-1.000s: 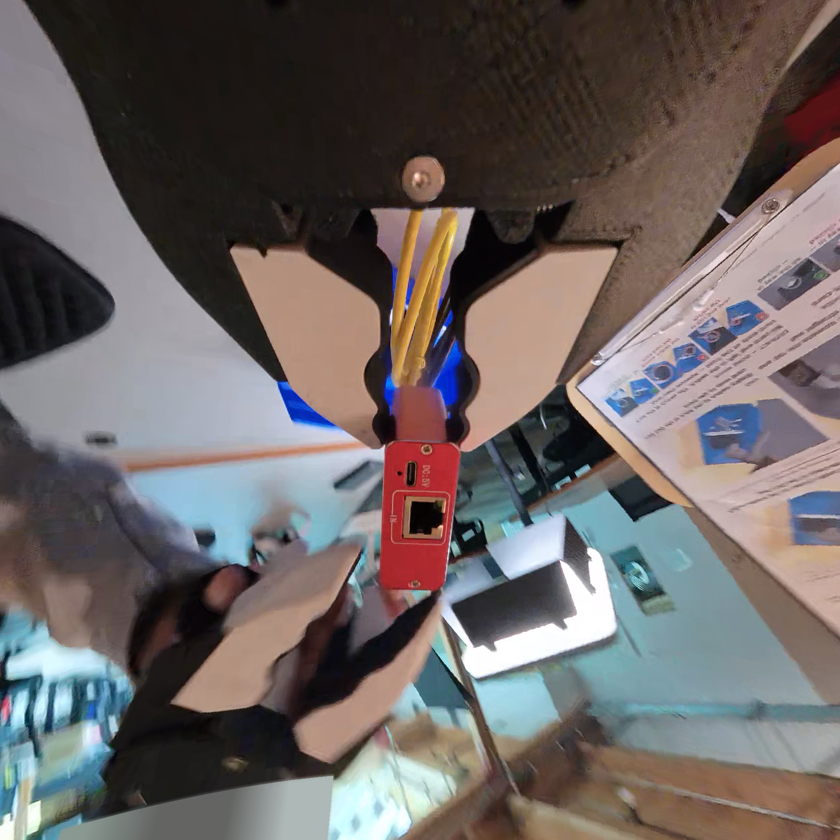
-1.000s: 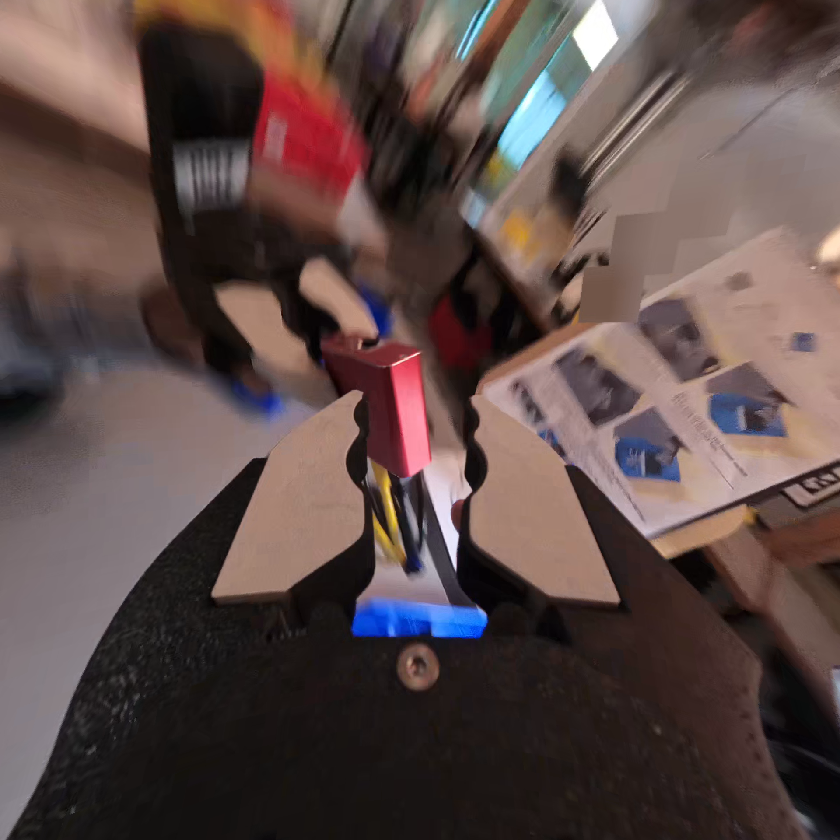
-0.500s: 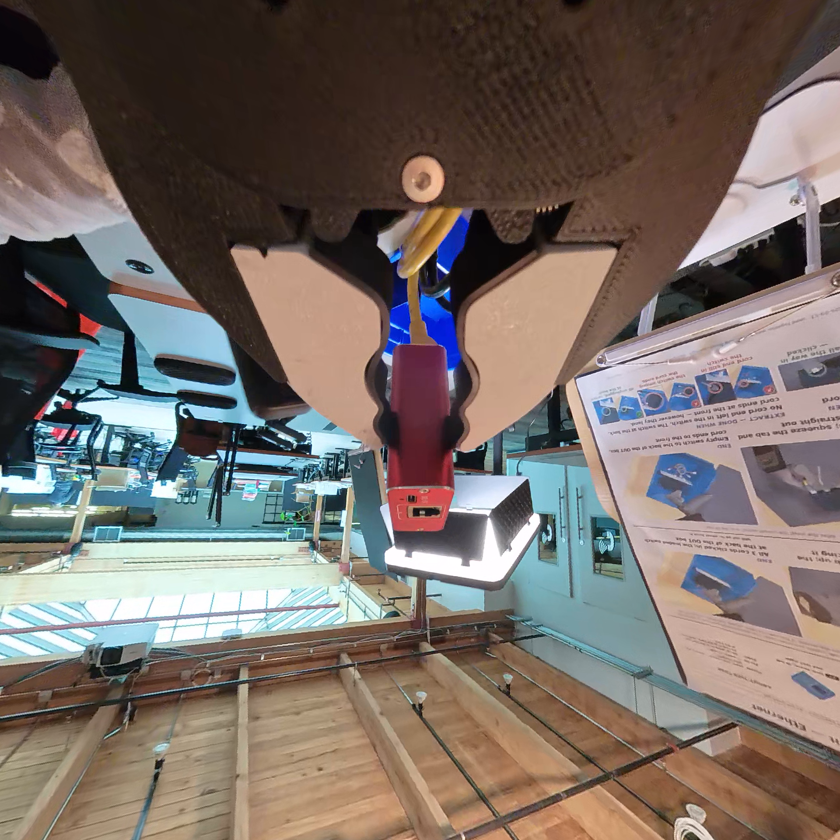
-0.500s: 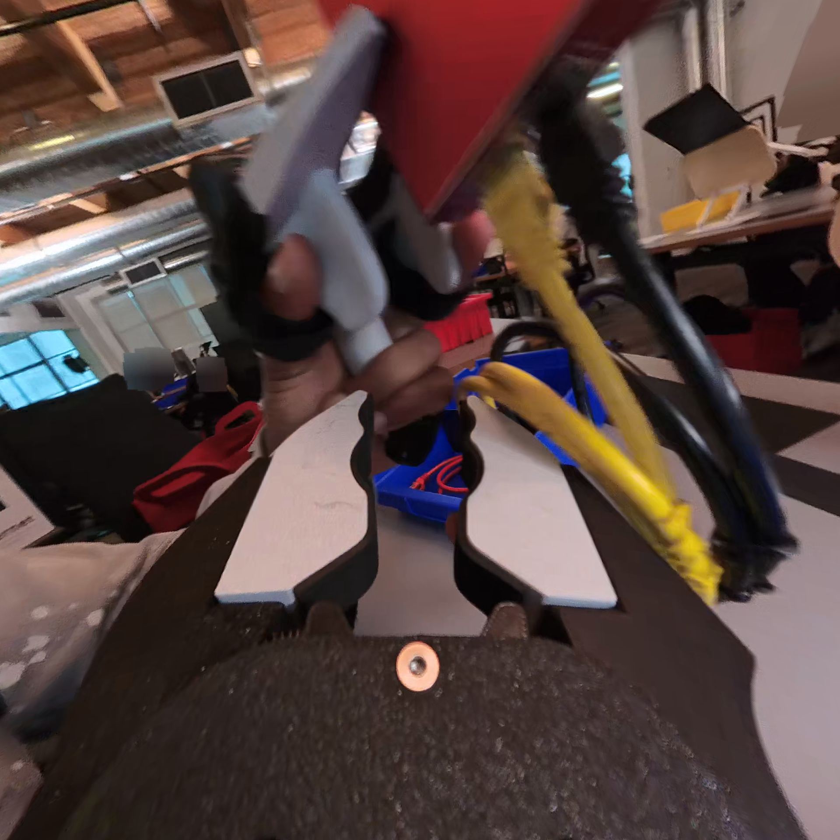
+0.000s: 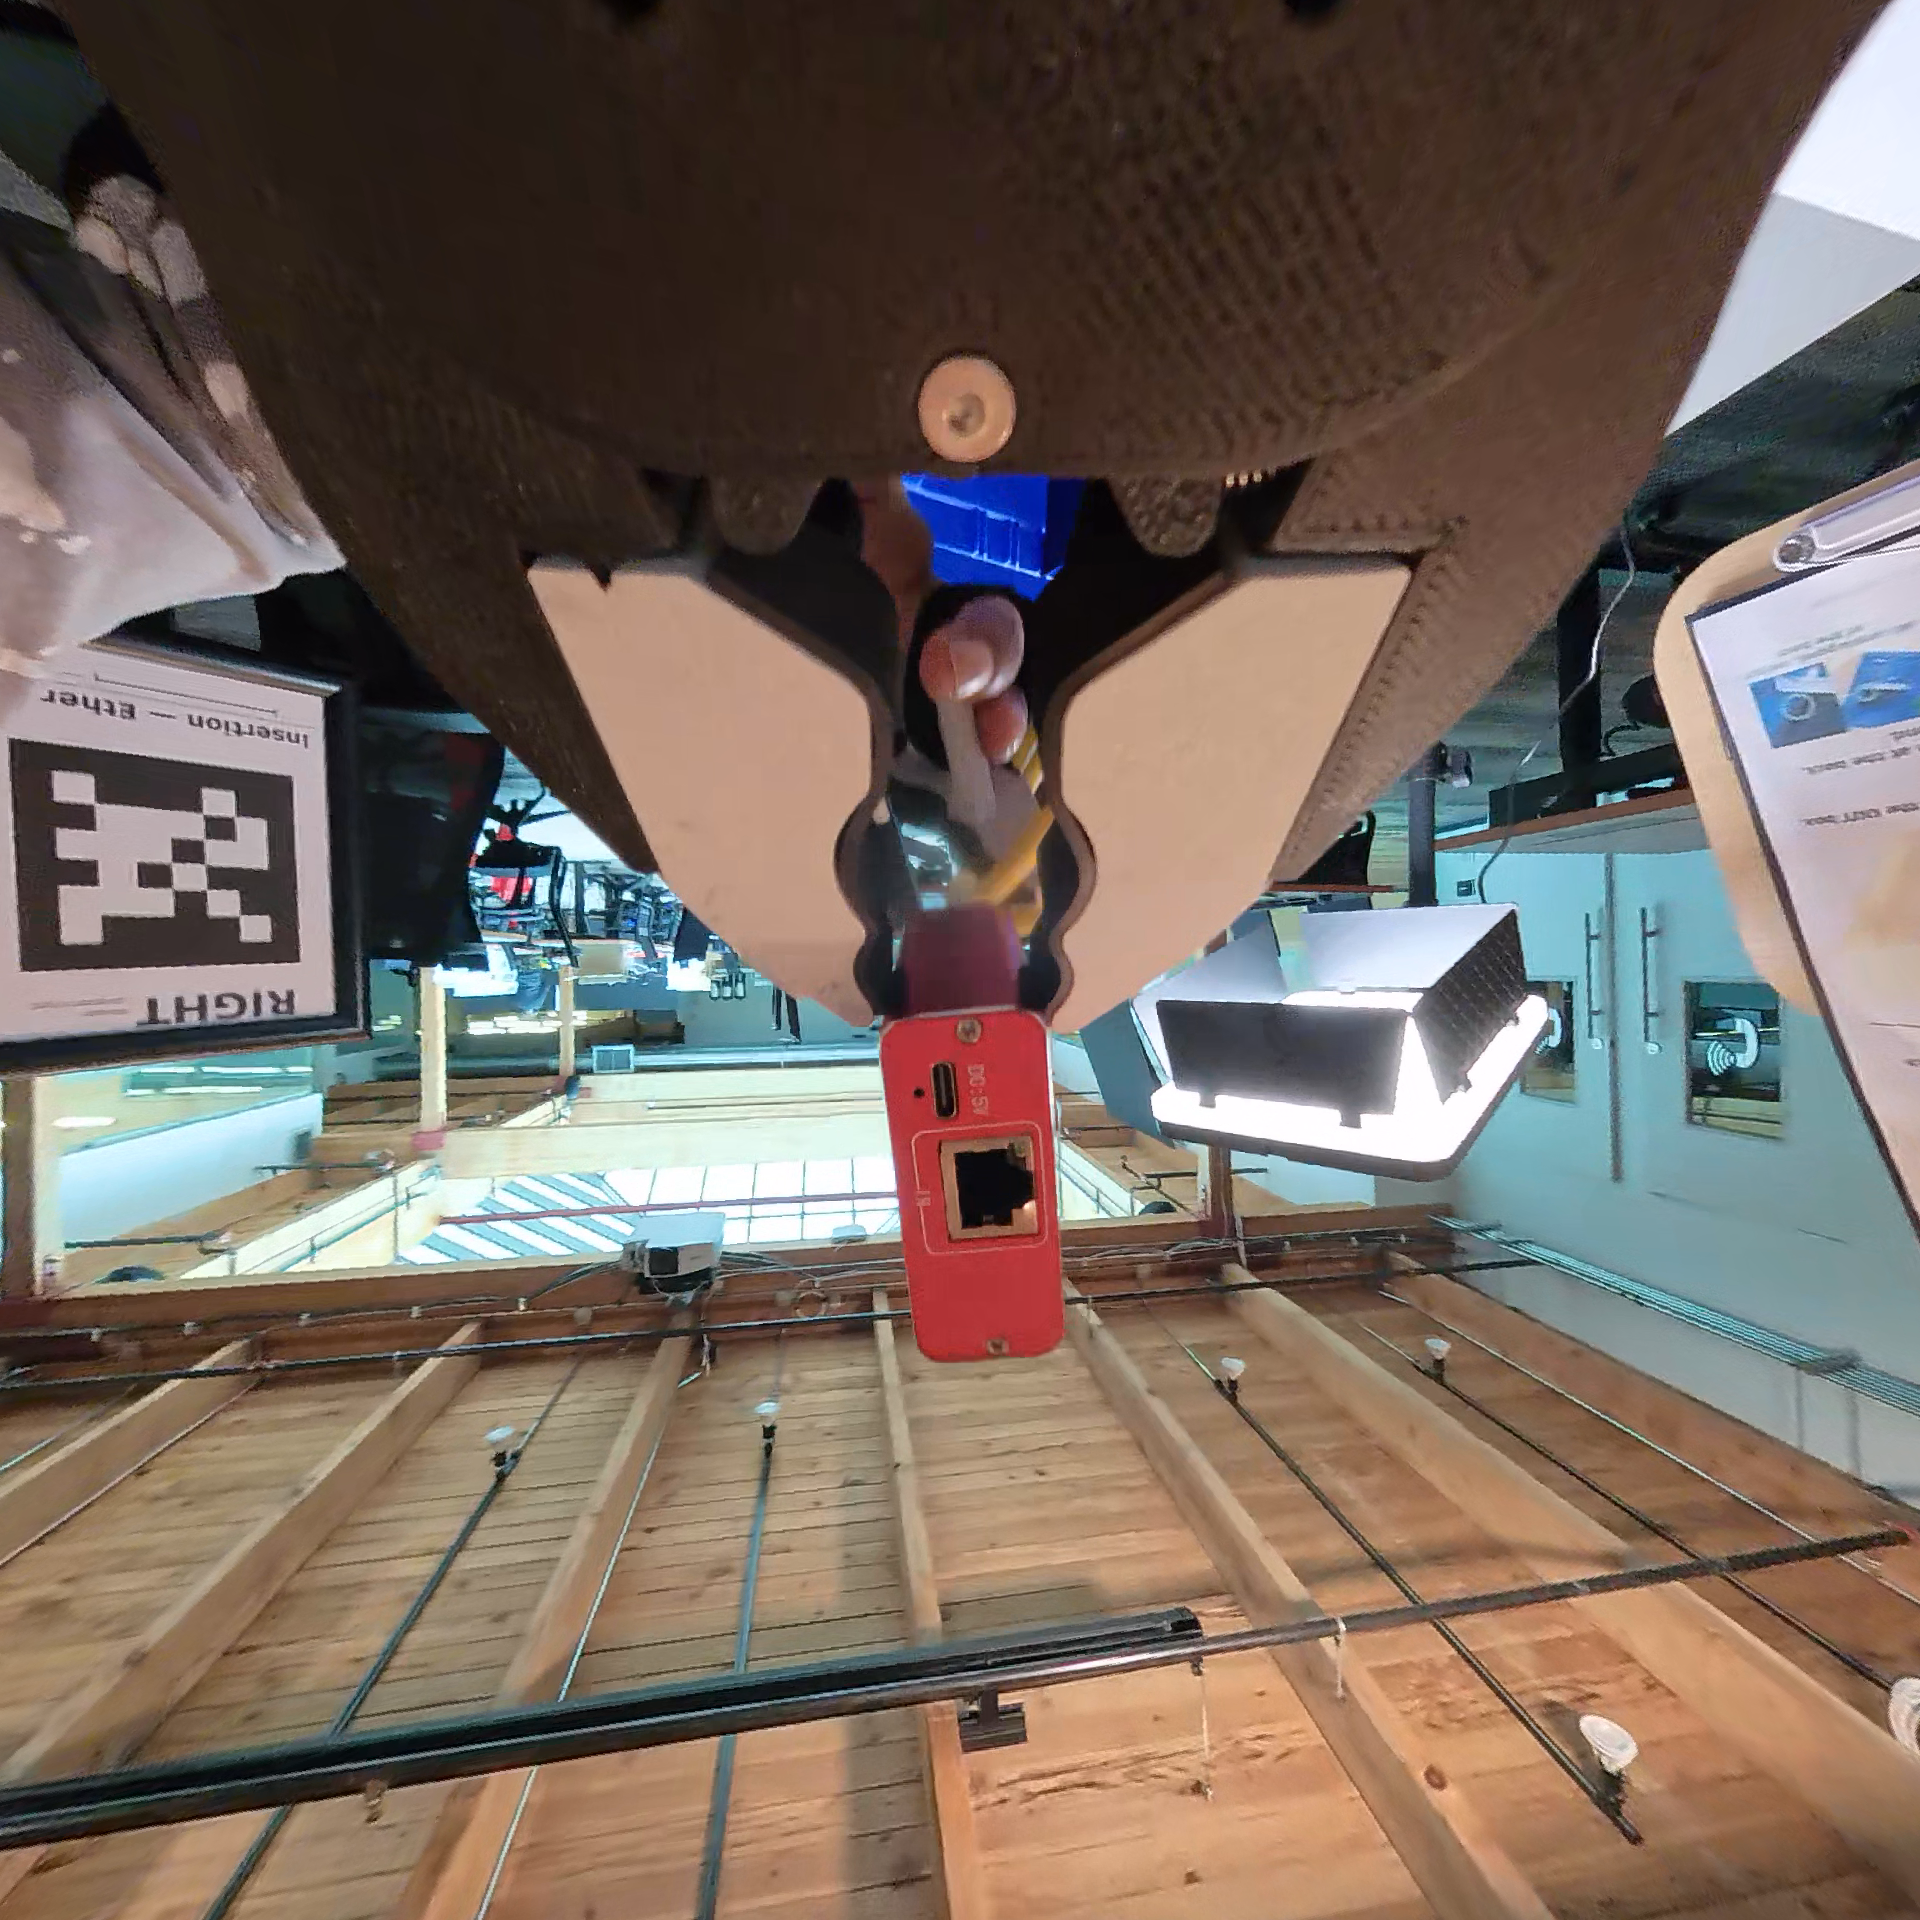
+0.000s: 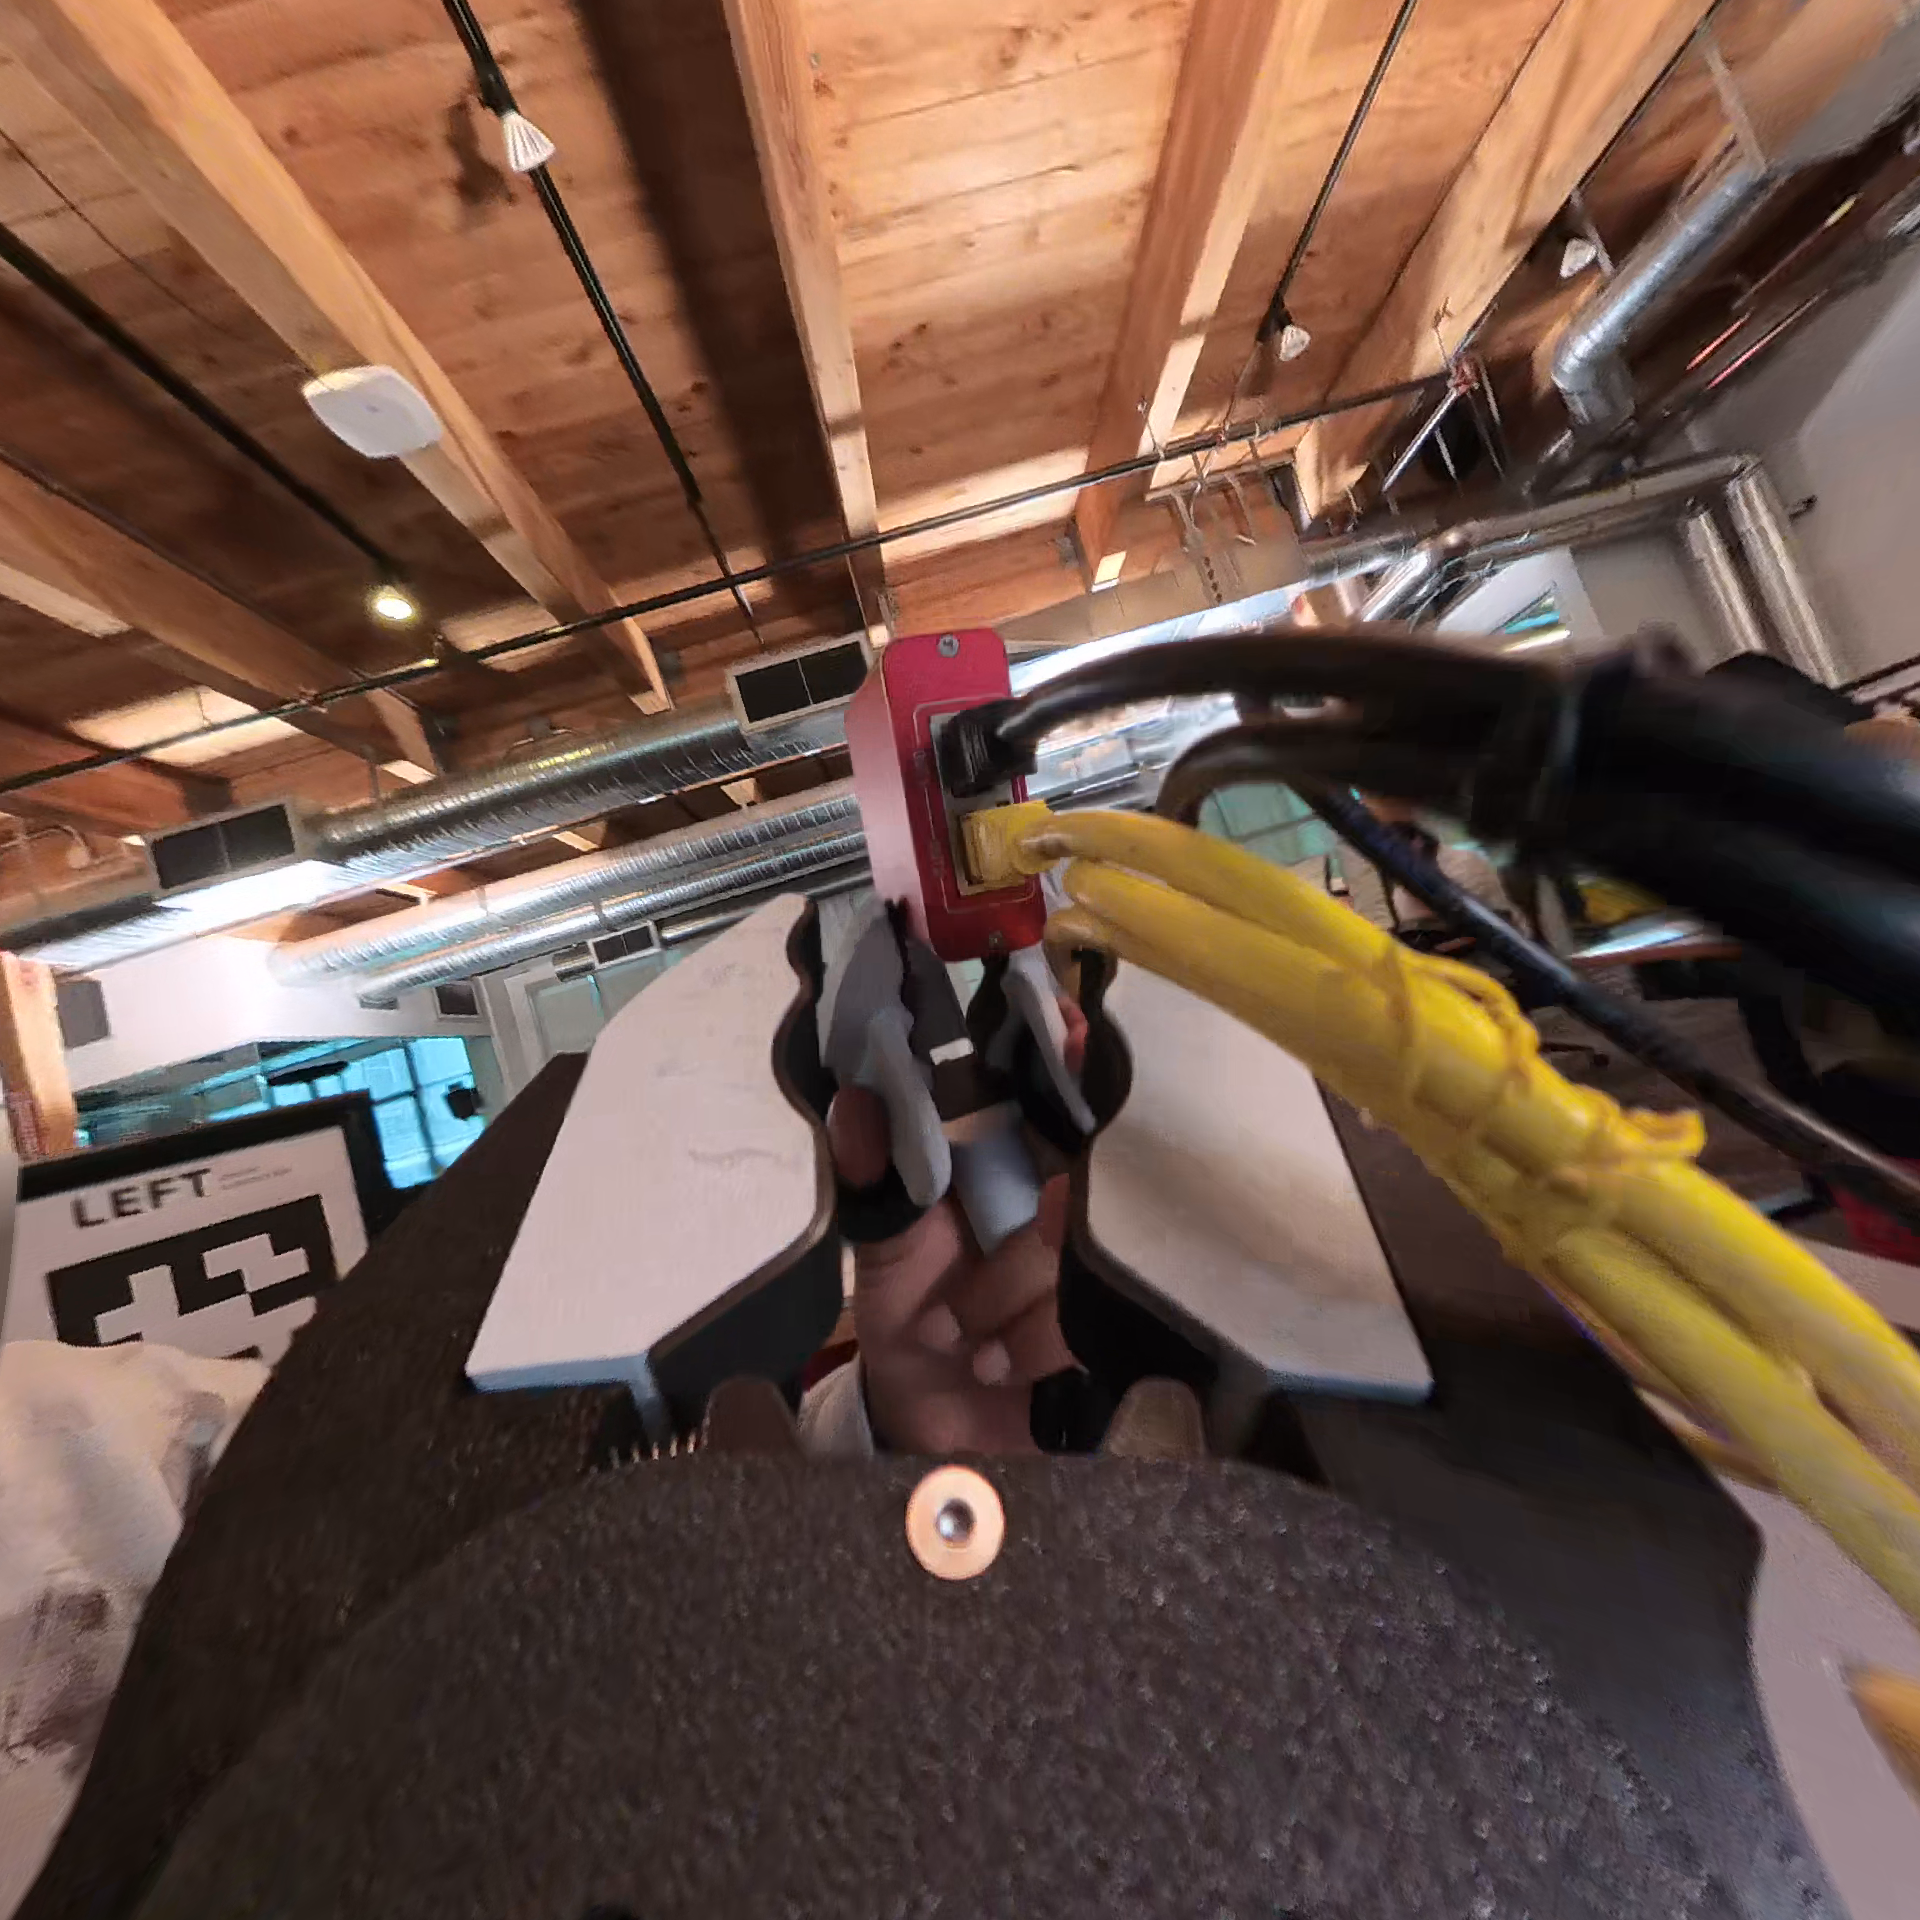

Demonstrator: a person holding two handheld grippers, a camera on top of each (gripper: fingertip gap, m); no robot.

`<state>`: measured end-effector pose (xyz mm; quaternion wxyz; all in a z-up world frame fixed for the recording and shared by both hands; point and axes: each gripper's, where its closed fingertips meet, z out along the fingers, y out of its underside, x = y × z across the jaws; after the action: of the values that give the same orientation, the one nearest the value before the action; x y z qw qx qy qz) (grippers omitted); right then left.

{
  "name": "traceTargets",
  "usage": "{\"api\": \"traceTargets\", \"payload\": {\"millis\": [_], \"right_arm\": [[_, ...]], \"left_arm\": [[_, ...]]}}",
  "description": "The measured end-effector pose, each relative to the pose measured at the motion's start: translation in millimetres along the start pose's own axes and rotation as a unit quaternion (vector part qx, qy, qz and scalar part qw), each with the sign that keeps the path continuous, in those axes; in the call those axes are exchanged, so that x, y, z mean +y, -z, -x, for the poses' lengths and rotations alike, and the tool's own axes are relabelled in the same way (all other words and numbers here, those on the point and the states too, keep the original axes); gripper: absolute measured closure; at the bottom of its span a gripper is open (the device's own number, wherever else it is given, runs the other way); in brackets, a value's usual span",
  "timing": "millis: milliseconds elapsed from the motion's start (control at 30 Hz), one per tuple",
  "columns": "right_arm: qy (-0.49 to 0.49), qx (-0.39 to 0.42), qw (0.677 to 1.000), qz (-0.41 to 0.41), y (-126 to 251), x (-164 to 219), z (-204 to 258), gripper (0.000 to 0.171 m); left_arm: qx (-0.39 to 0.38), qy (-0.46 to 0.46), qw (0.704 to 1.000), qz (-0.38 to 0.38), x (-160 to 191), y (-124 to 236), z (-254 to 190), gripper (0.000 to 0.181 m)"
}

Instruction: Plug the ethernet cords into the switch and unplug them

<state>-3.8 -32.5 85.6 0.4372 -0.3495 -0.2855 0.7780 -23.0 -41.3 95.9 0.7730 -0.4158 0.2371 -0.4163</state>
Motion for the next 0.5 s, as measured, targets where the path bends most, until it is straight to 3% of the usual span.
{"api": "traceTargets", "payload": {"millis": [167, 300, 367, 500], "right_arm": [[0.092, 0.009, 0.995, 0.039, 2, -4, 8, 0.129], [0.084, 0.018, 0.995, 0.046, 7, -14, 3, 0.135], [0.088, 0.041, 0.993, 0.07, 10, -13, -5, 0.145], [0.153, 0.044, 0.982, 0.099, 13, -9, -4, 0.146]], "left_arm": [[0.042, 0.032, 0.997, 0.05, 26, -7, -9, 0.155], [0.069, 0.088, 0.986, 0.127, 50, -8, -12, 0.155], [0.066, 0.064, 0.982, 0.163, 61, -6, -11, 0.155], [0.056, 0.051, 0.979, 0.189, 62, -4, -8, 0.154]]}}
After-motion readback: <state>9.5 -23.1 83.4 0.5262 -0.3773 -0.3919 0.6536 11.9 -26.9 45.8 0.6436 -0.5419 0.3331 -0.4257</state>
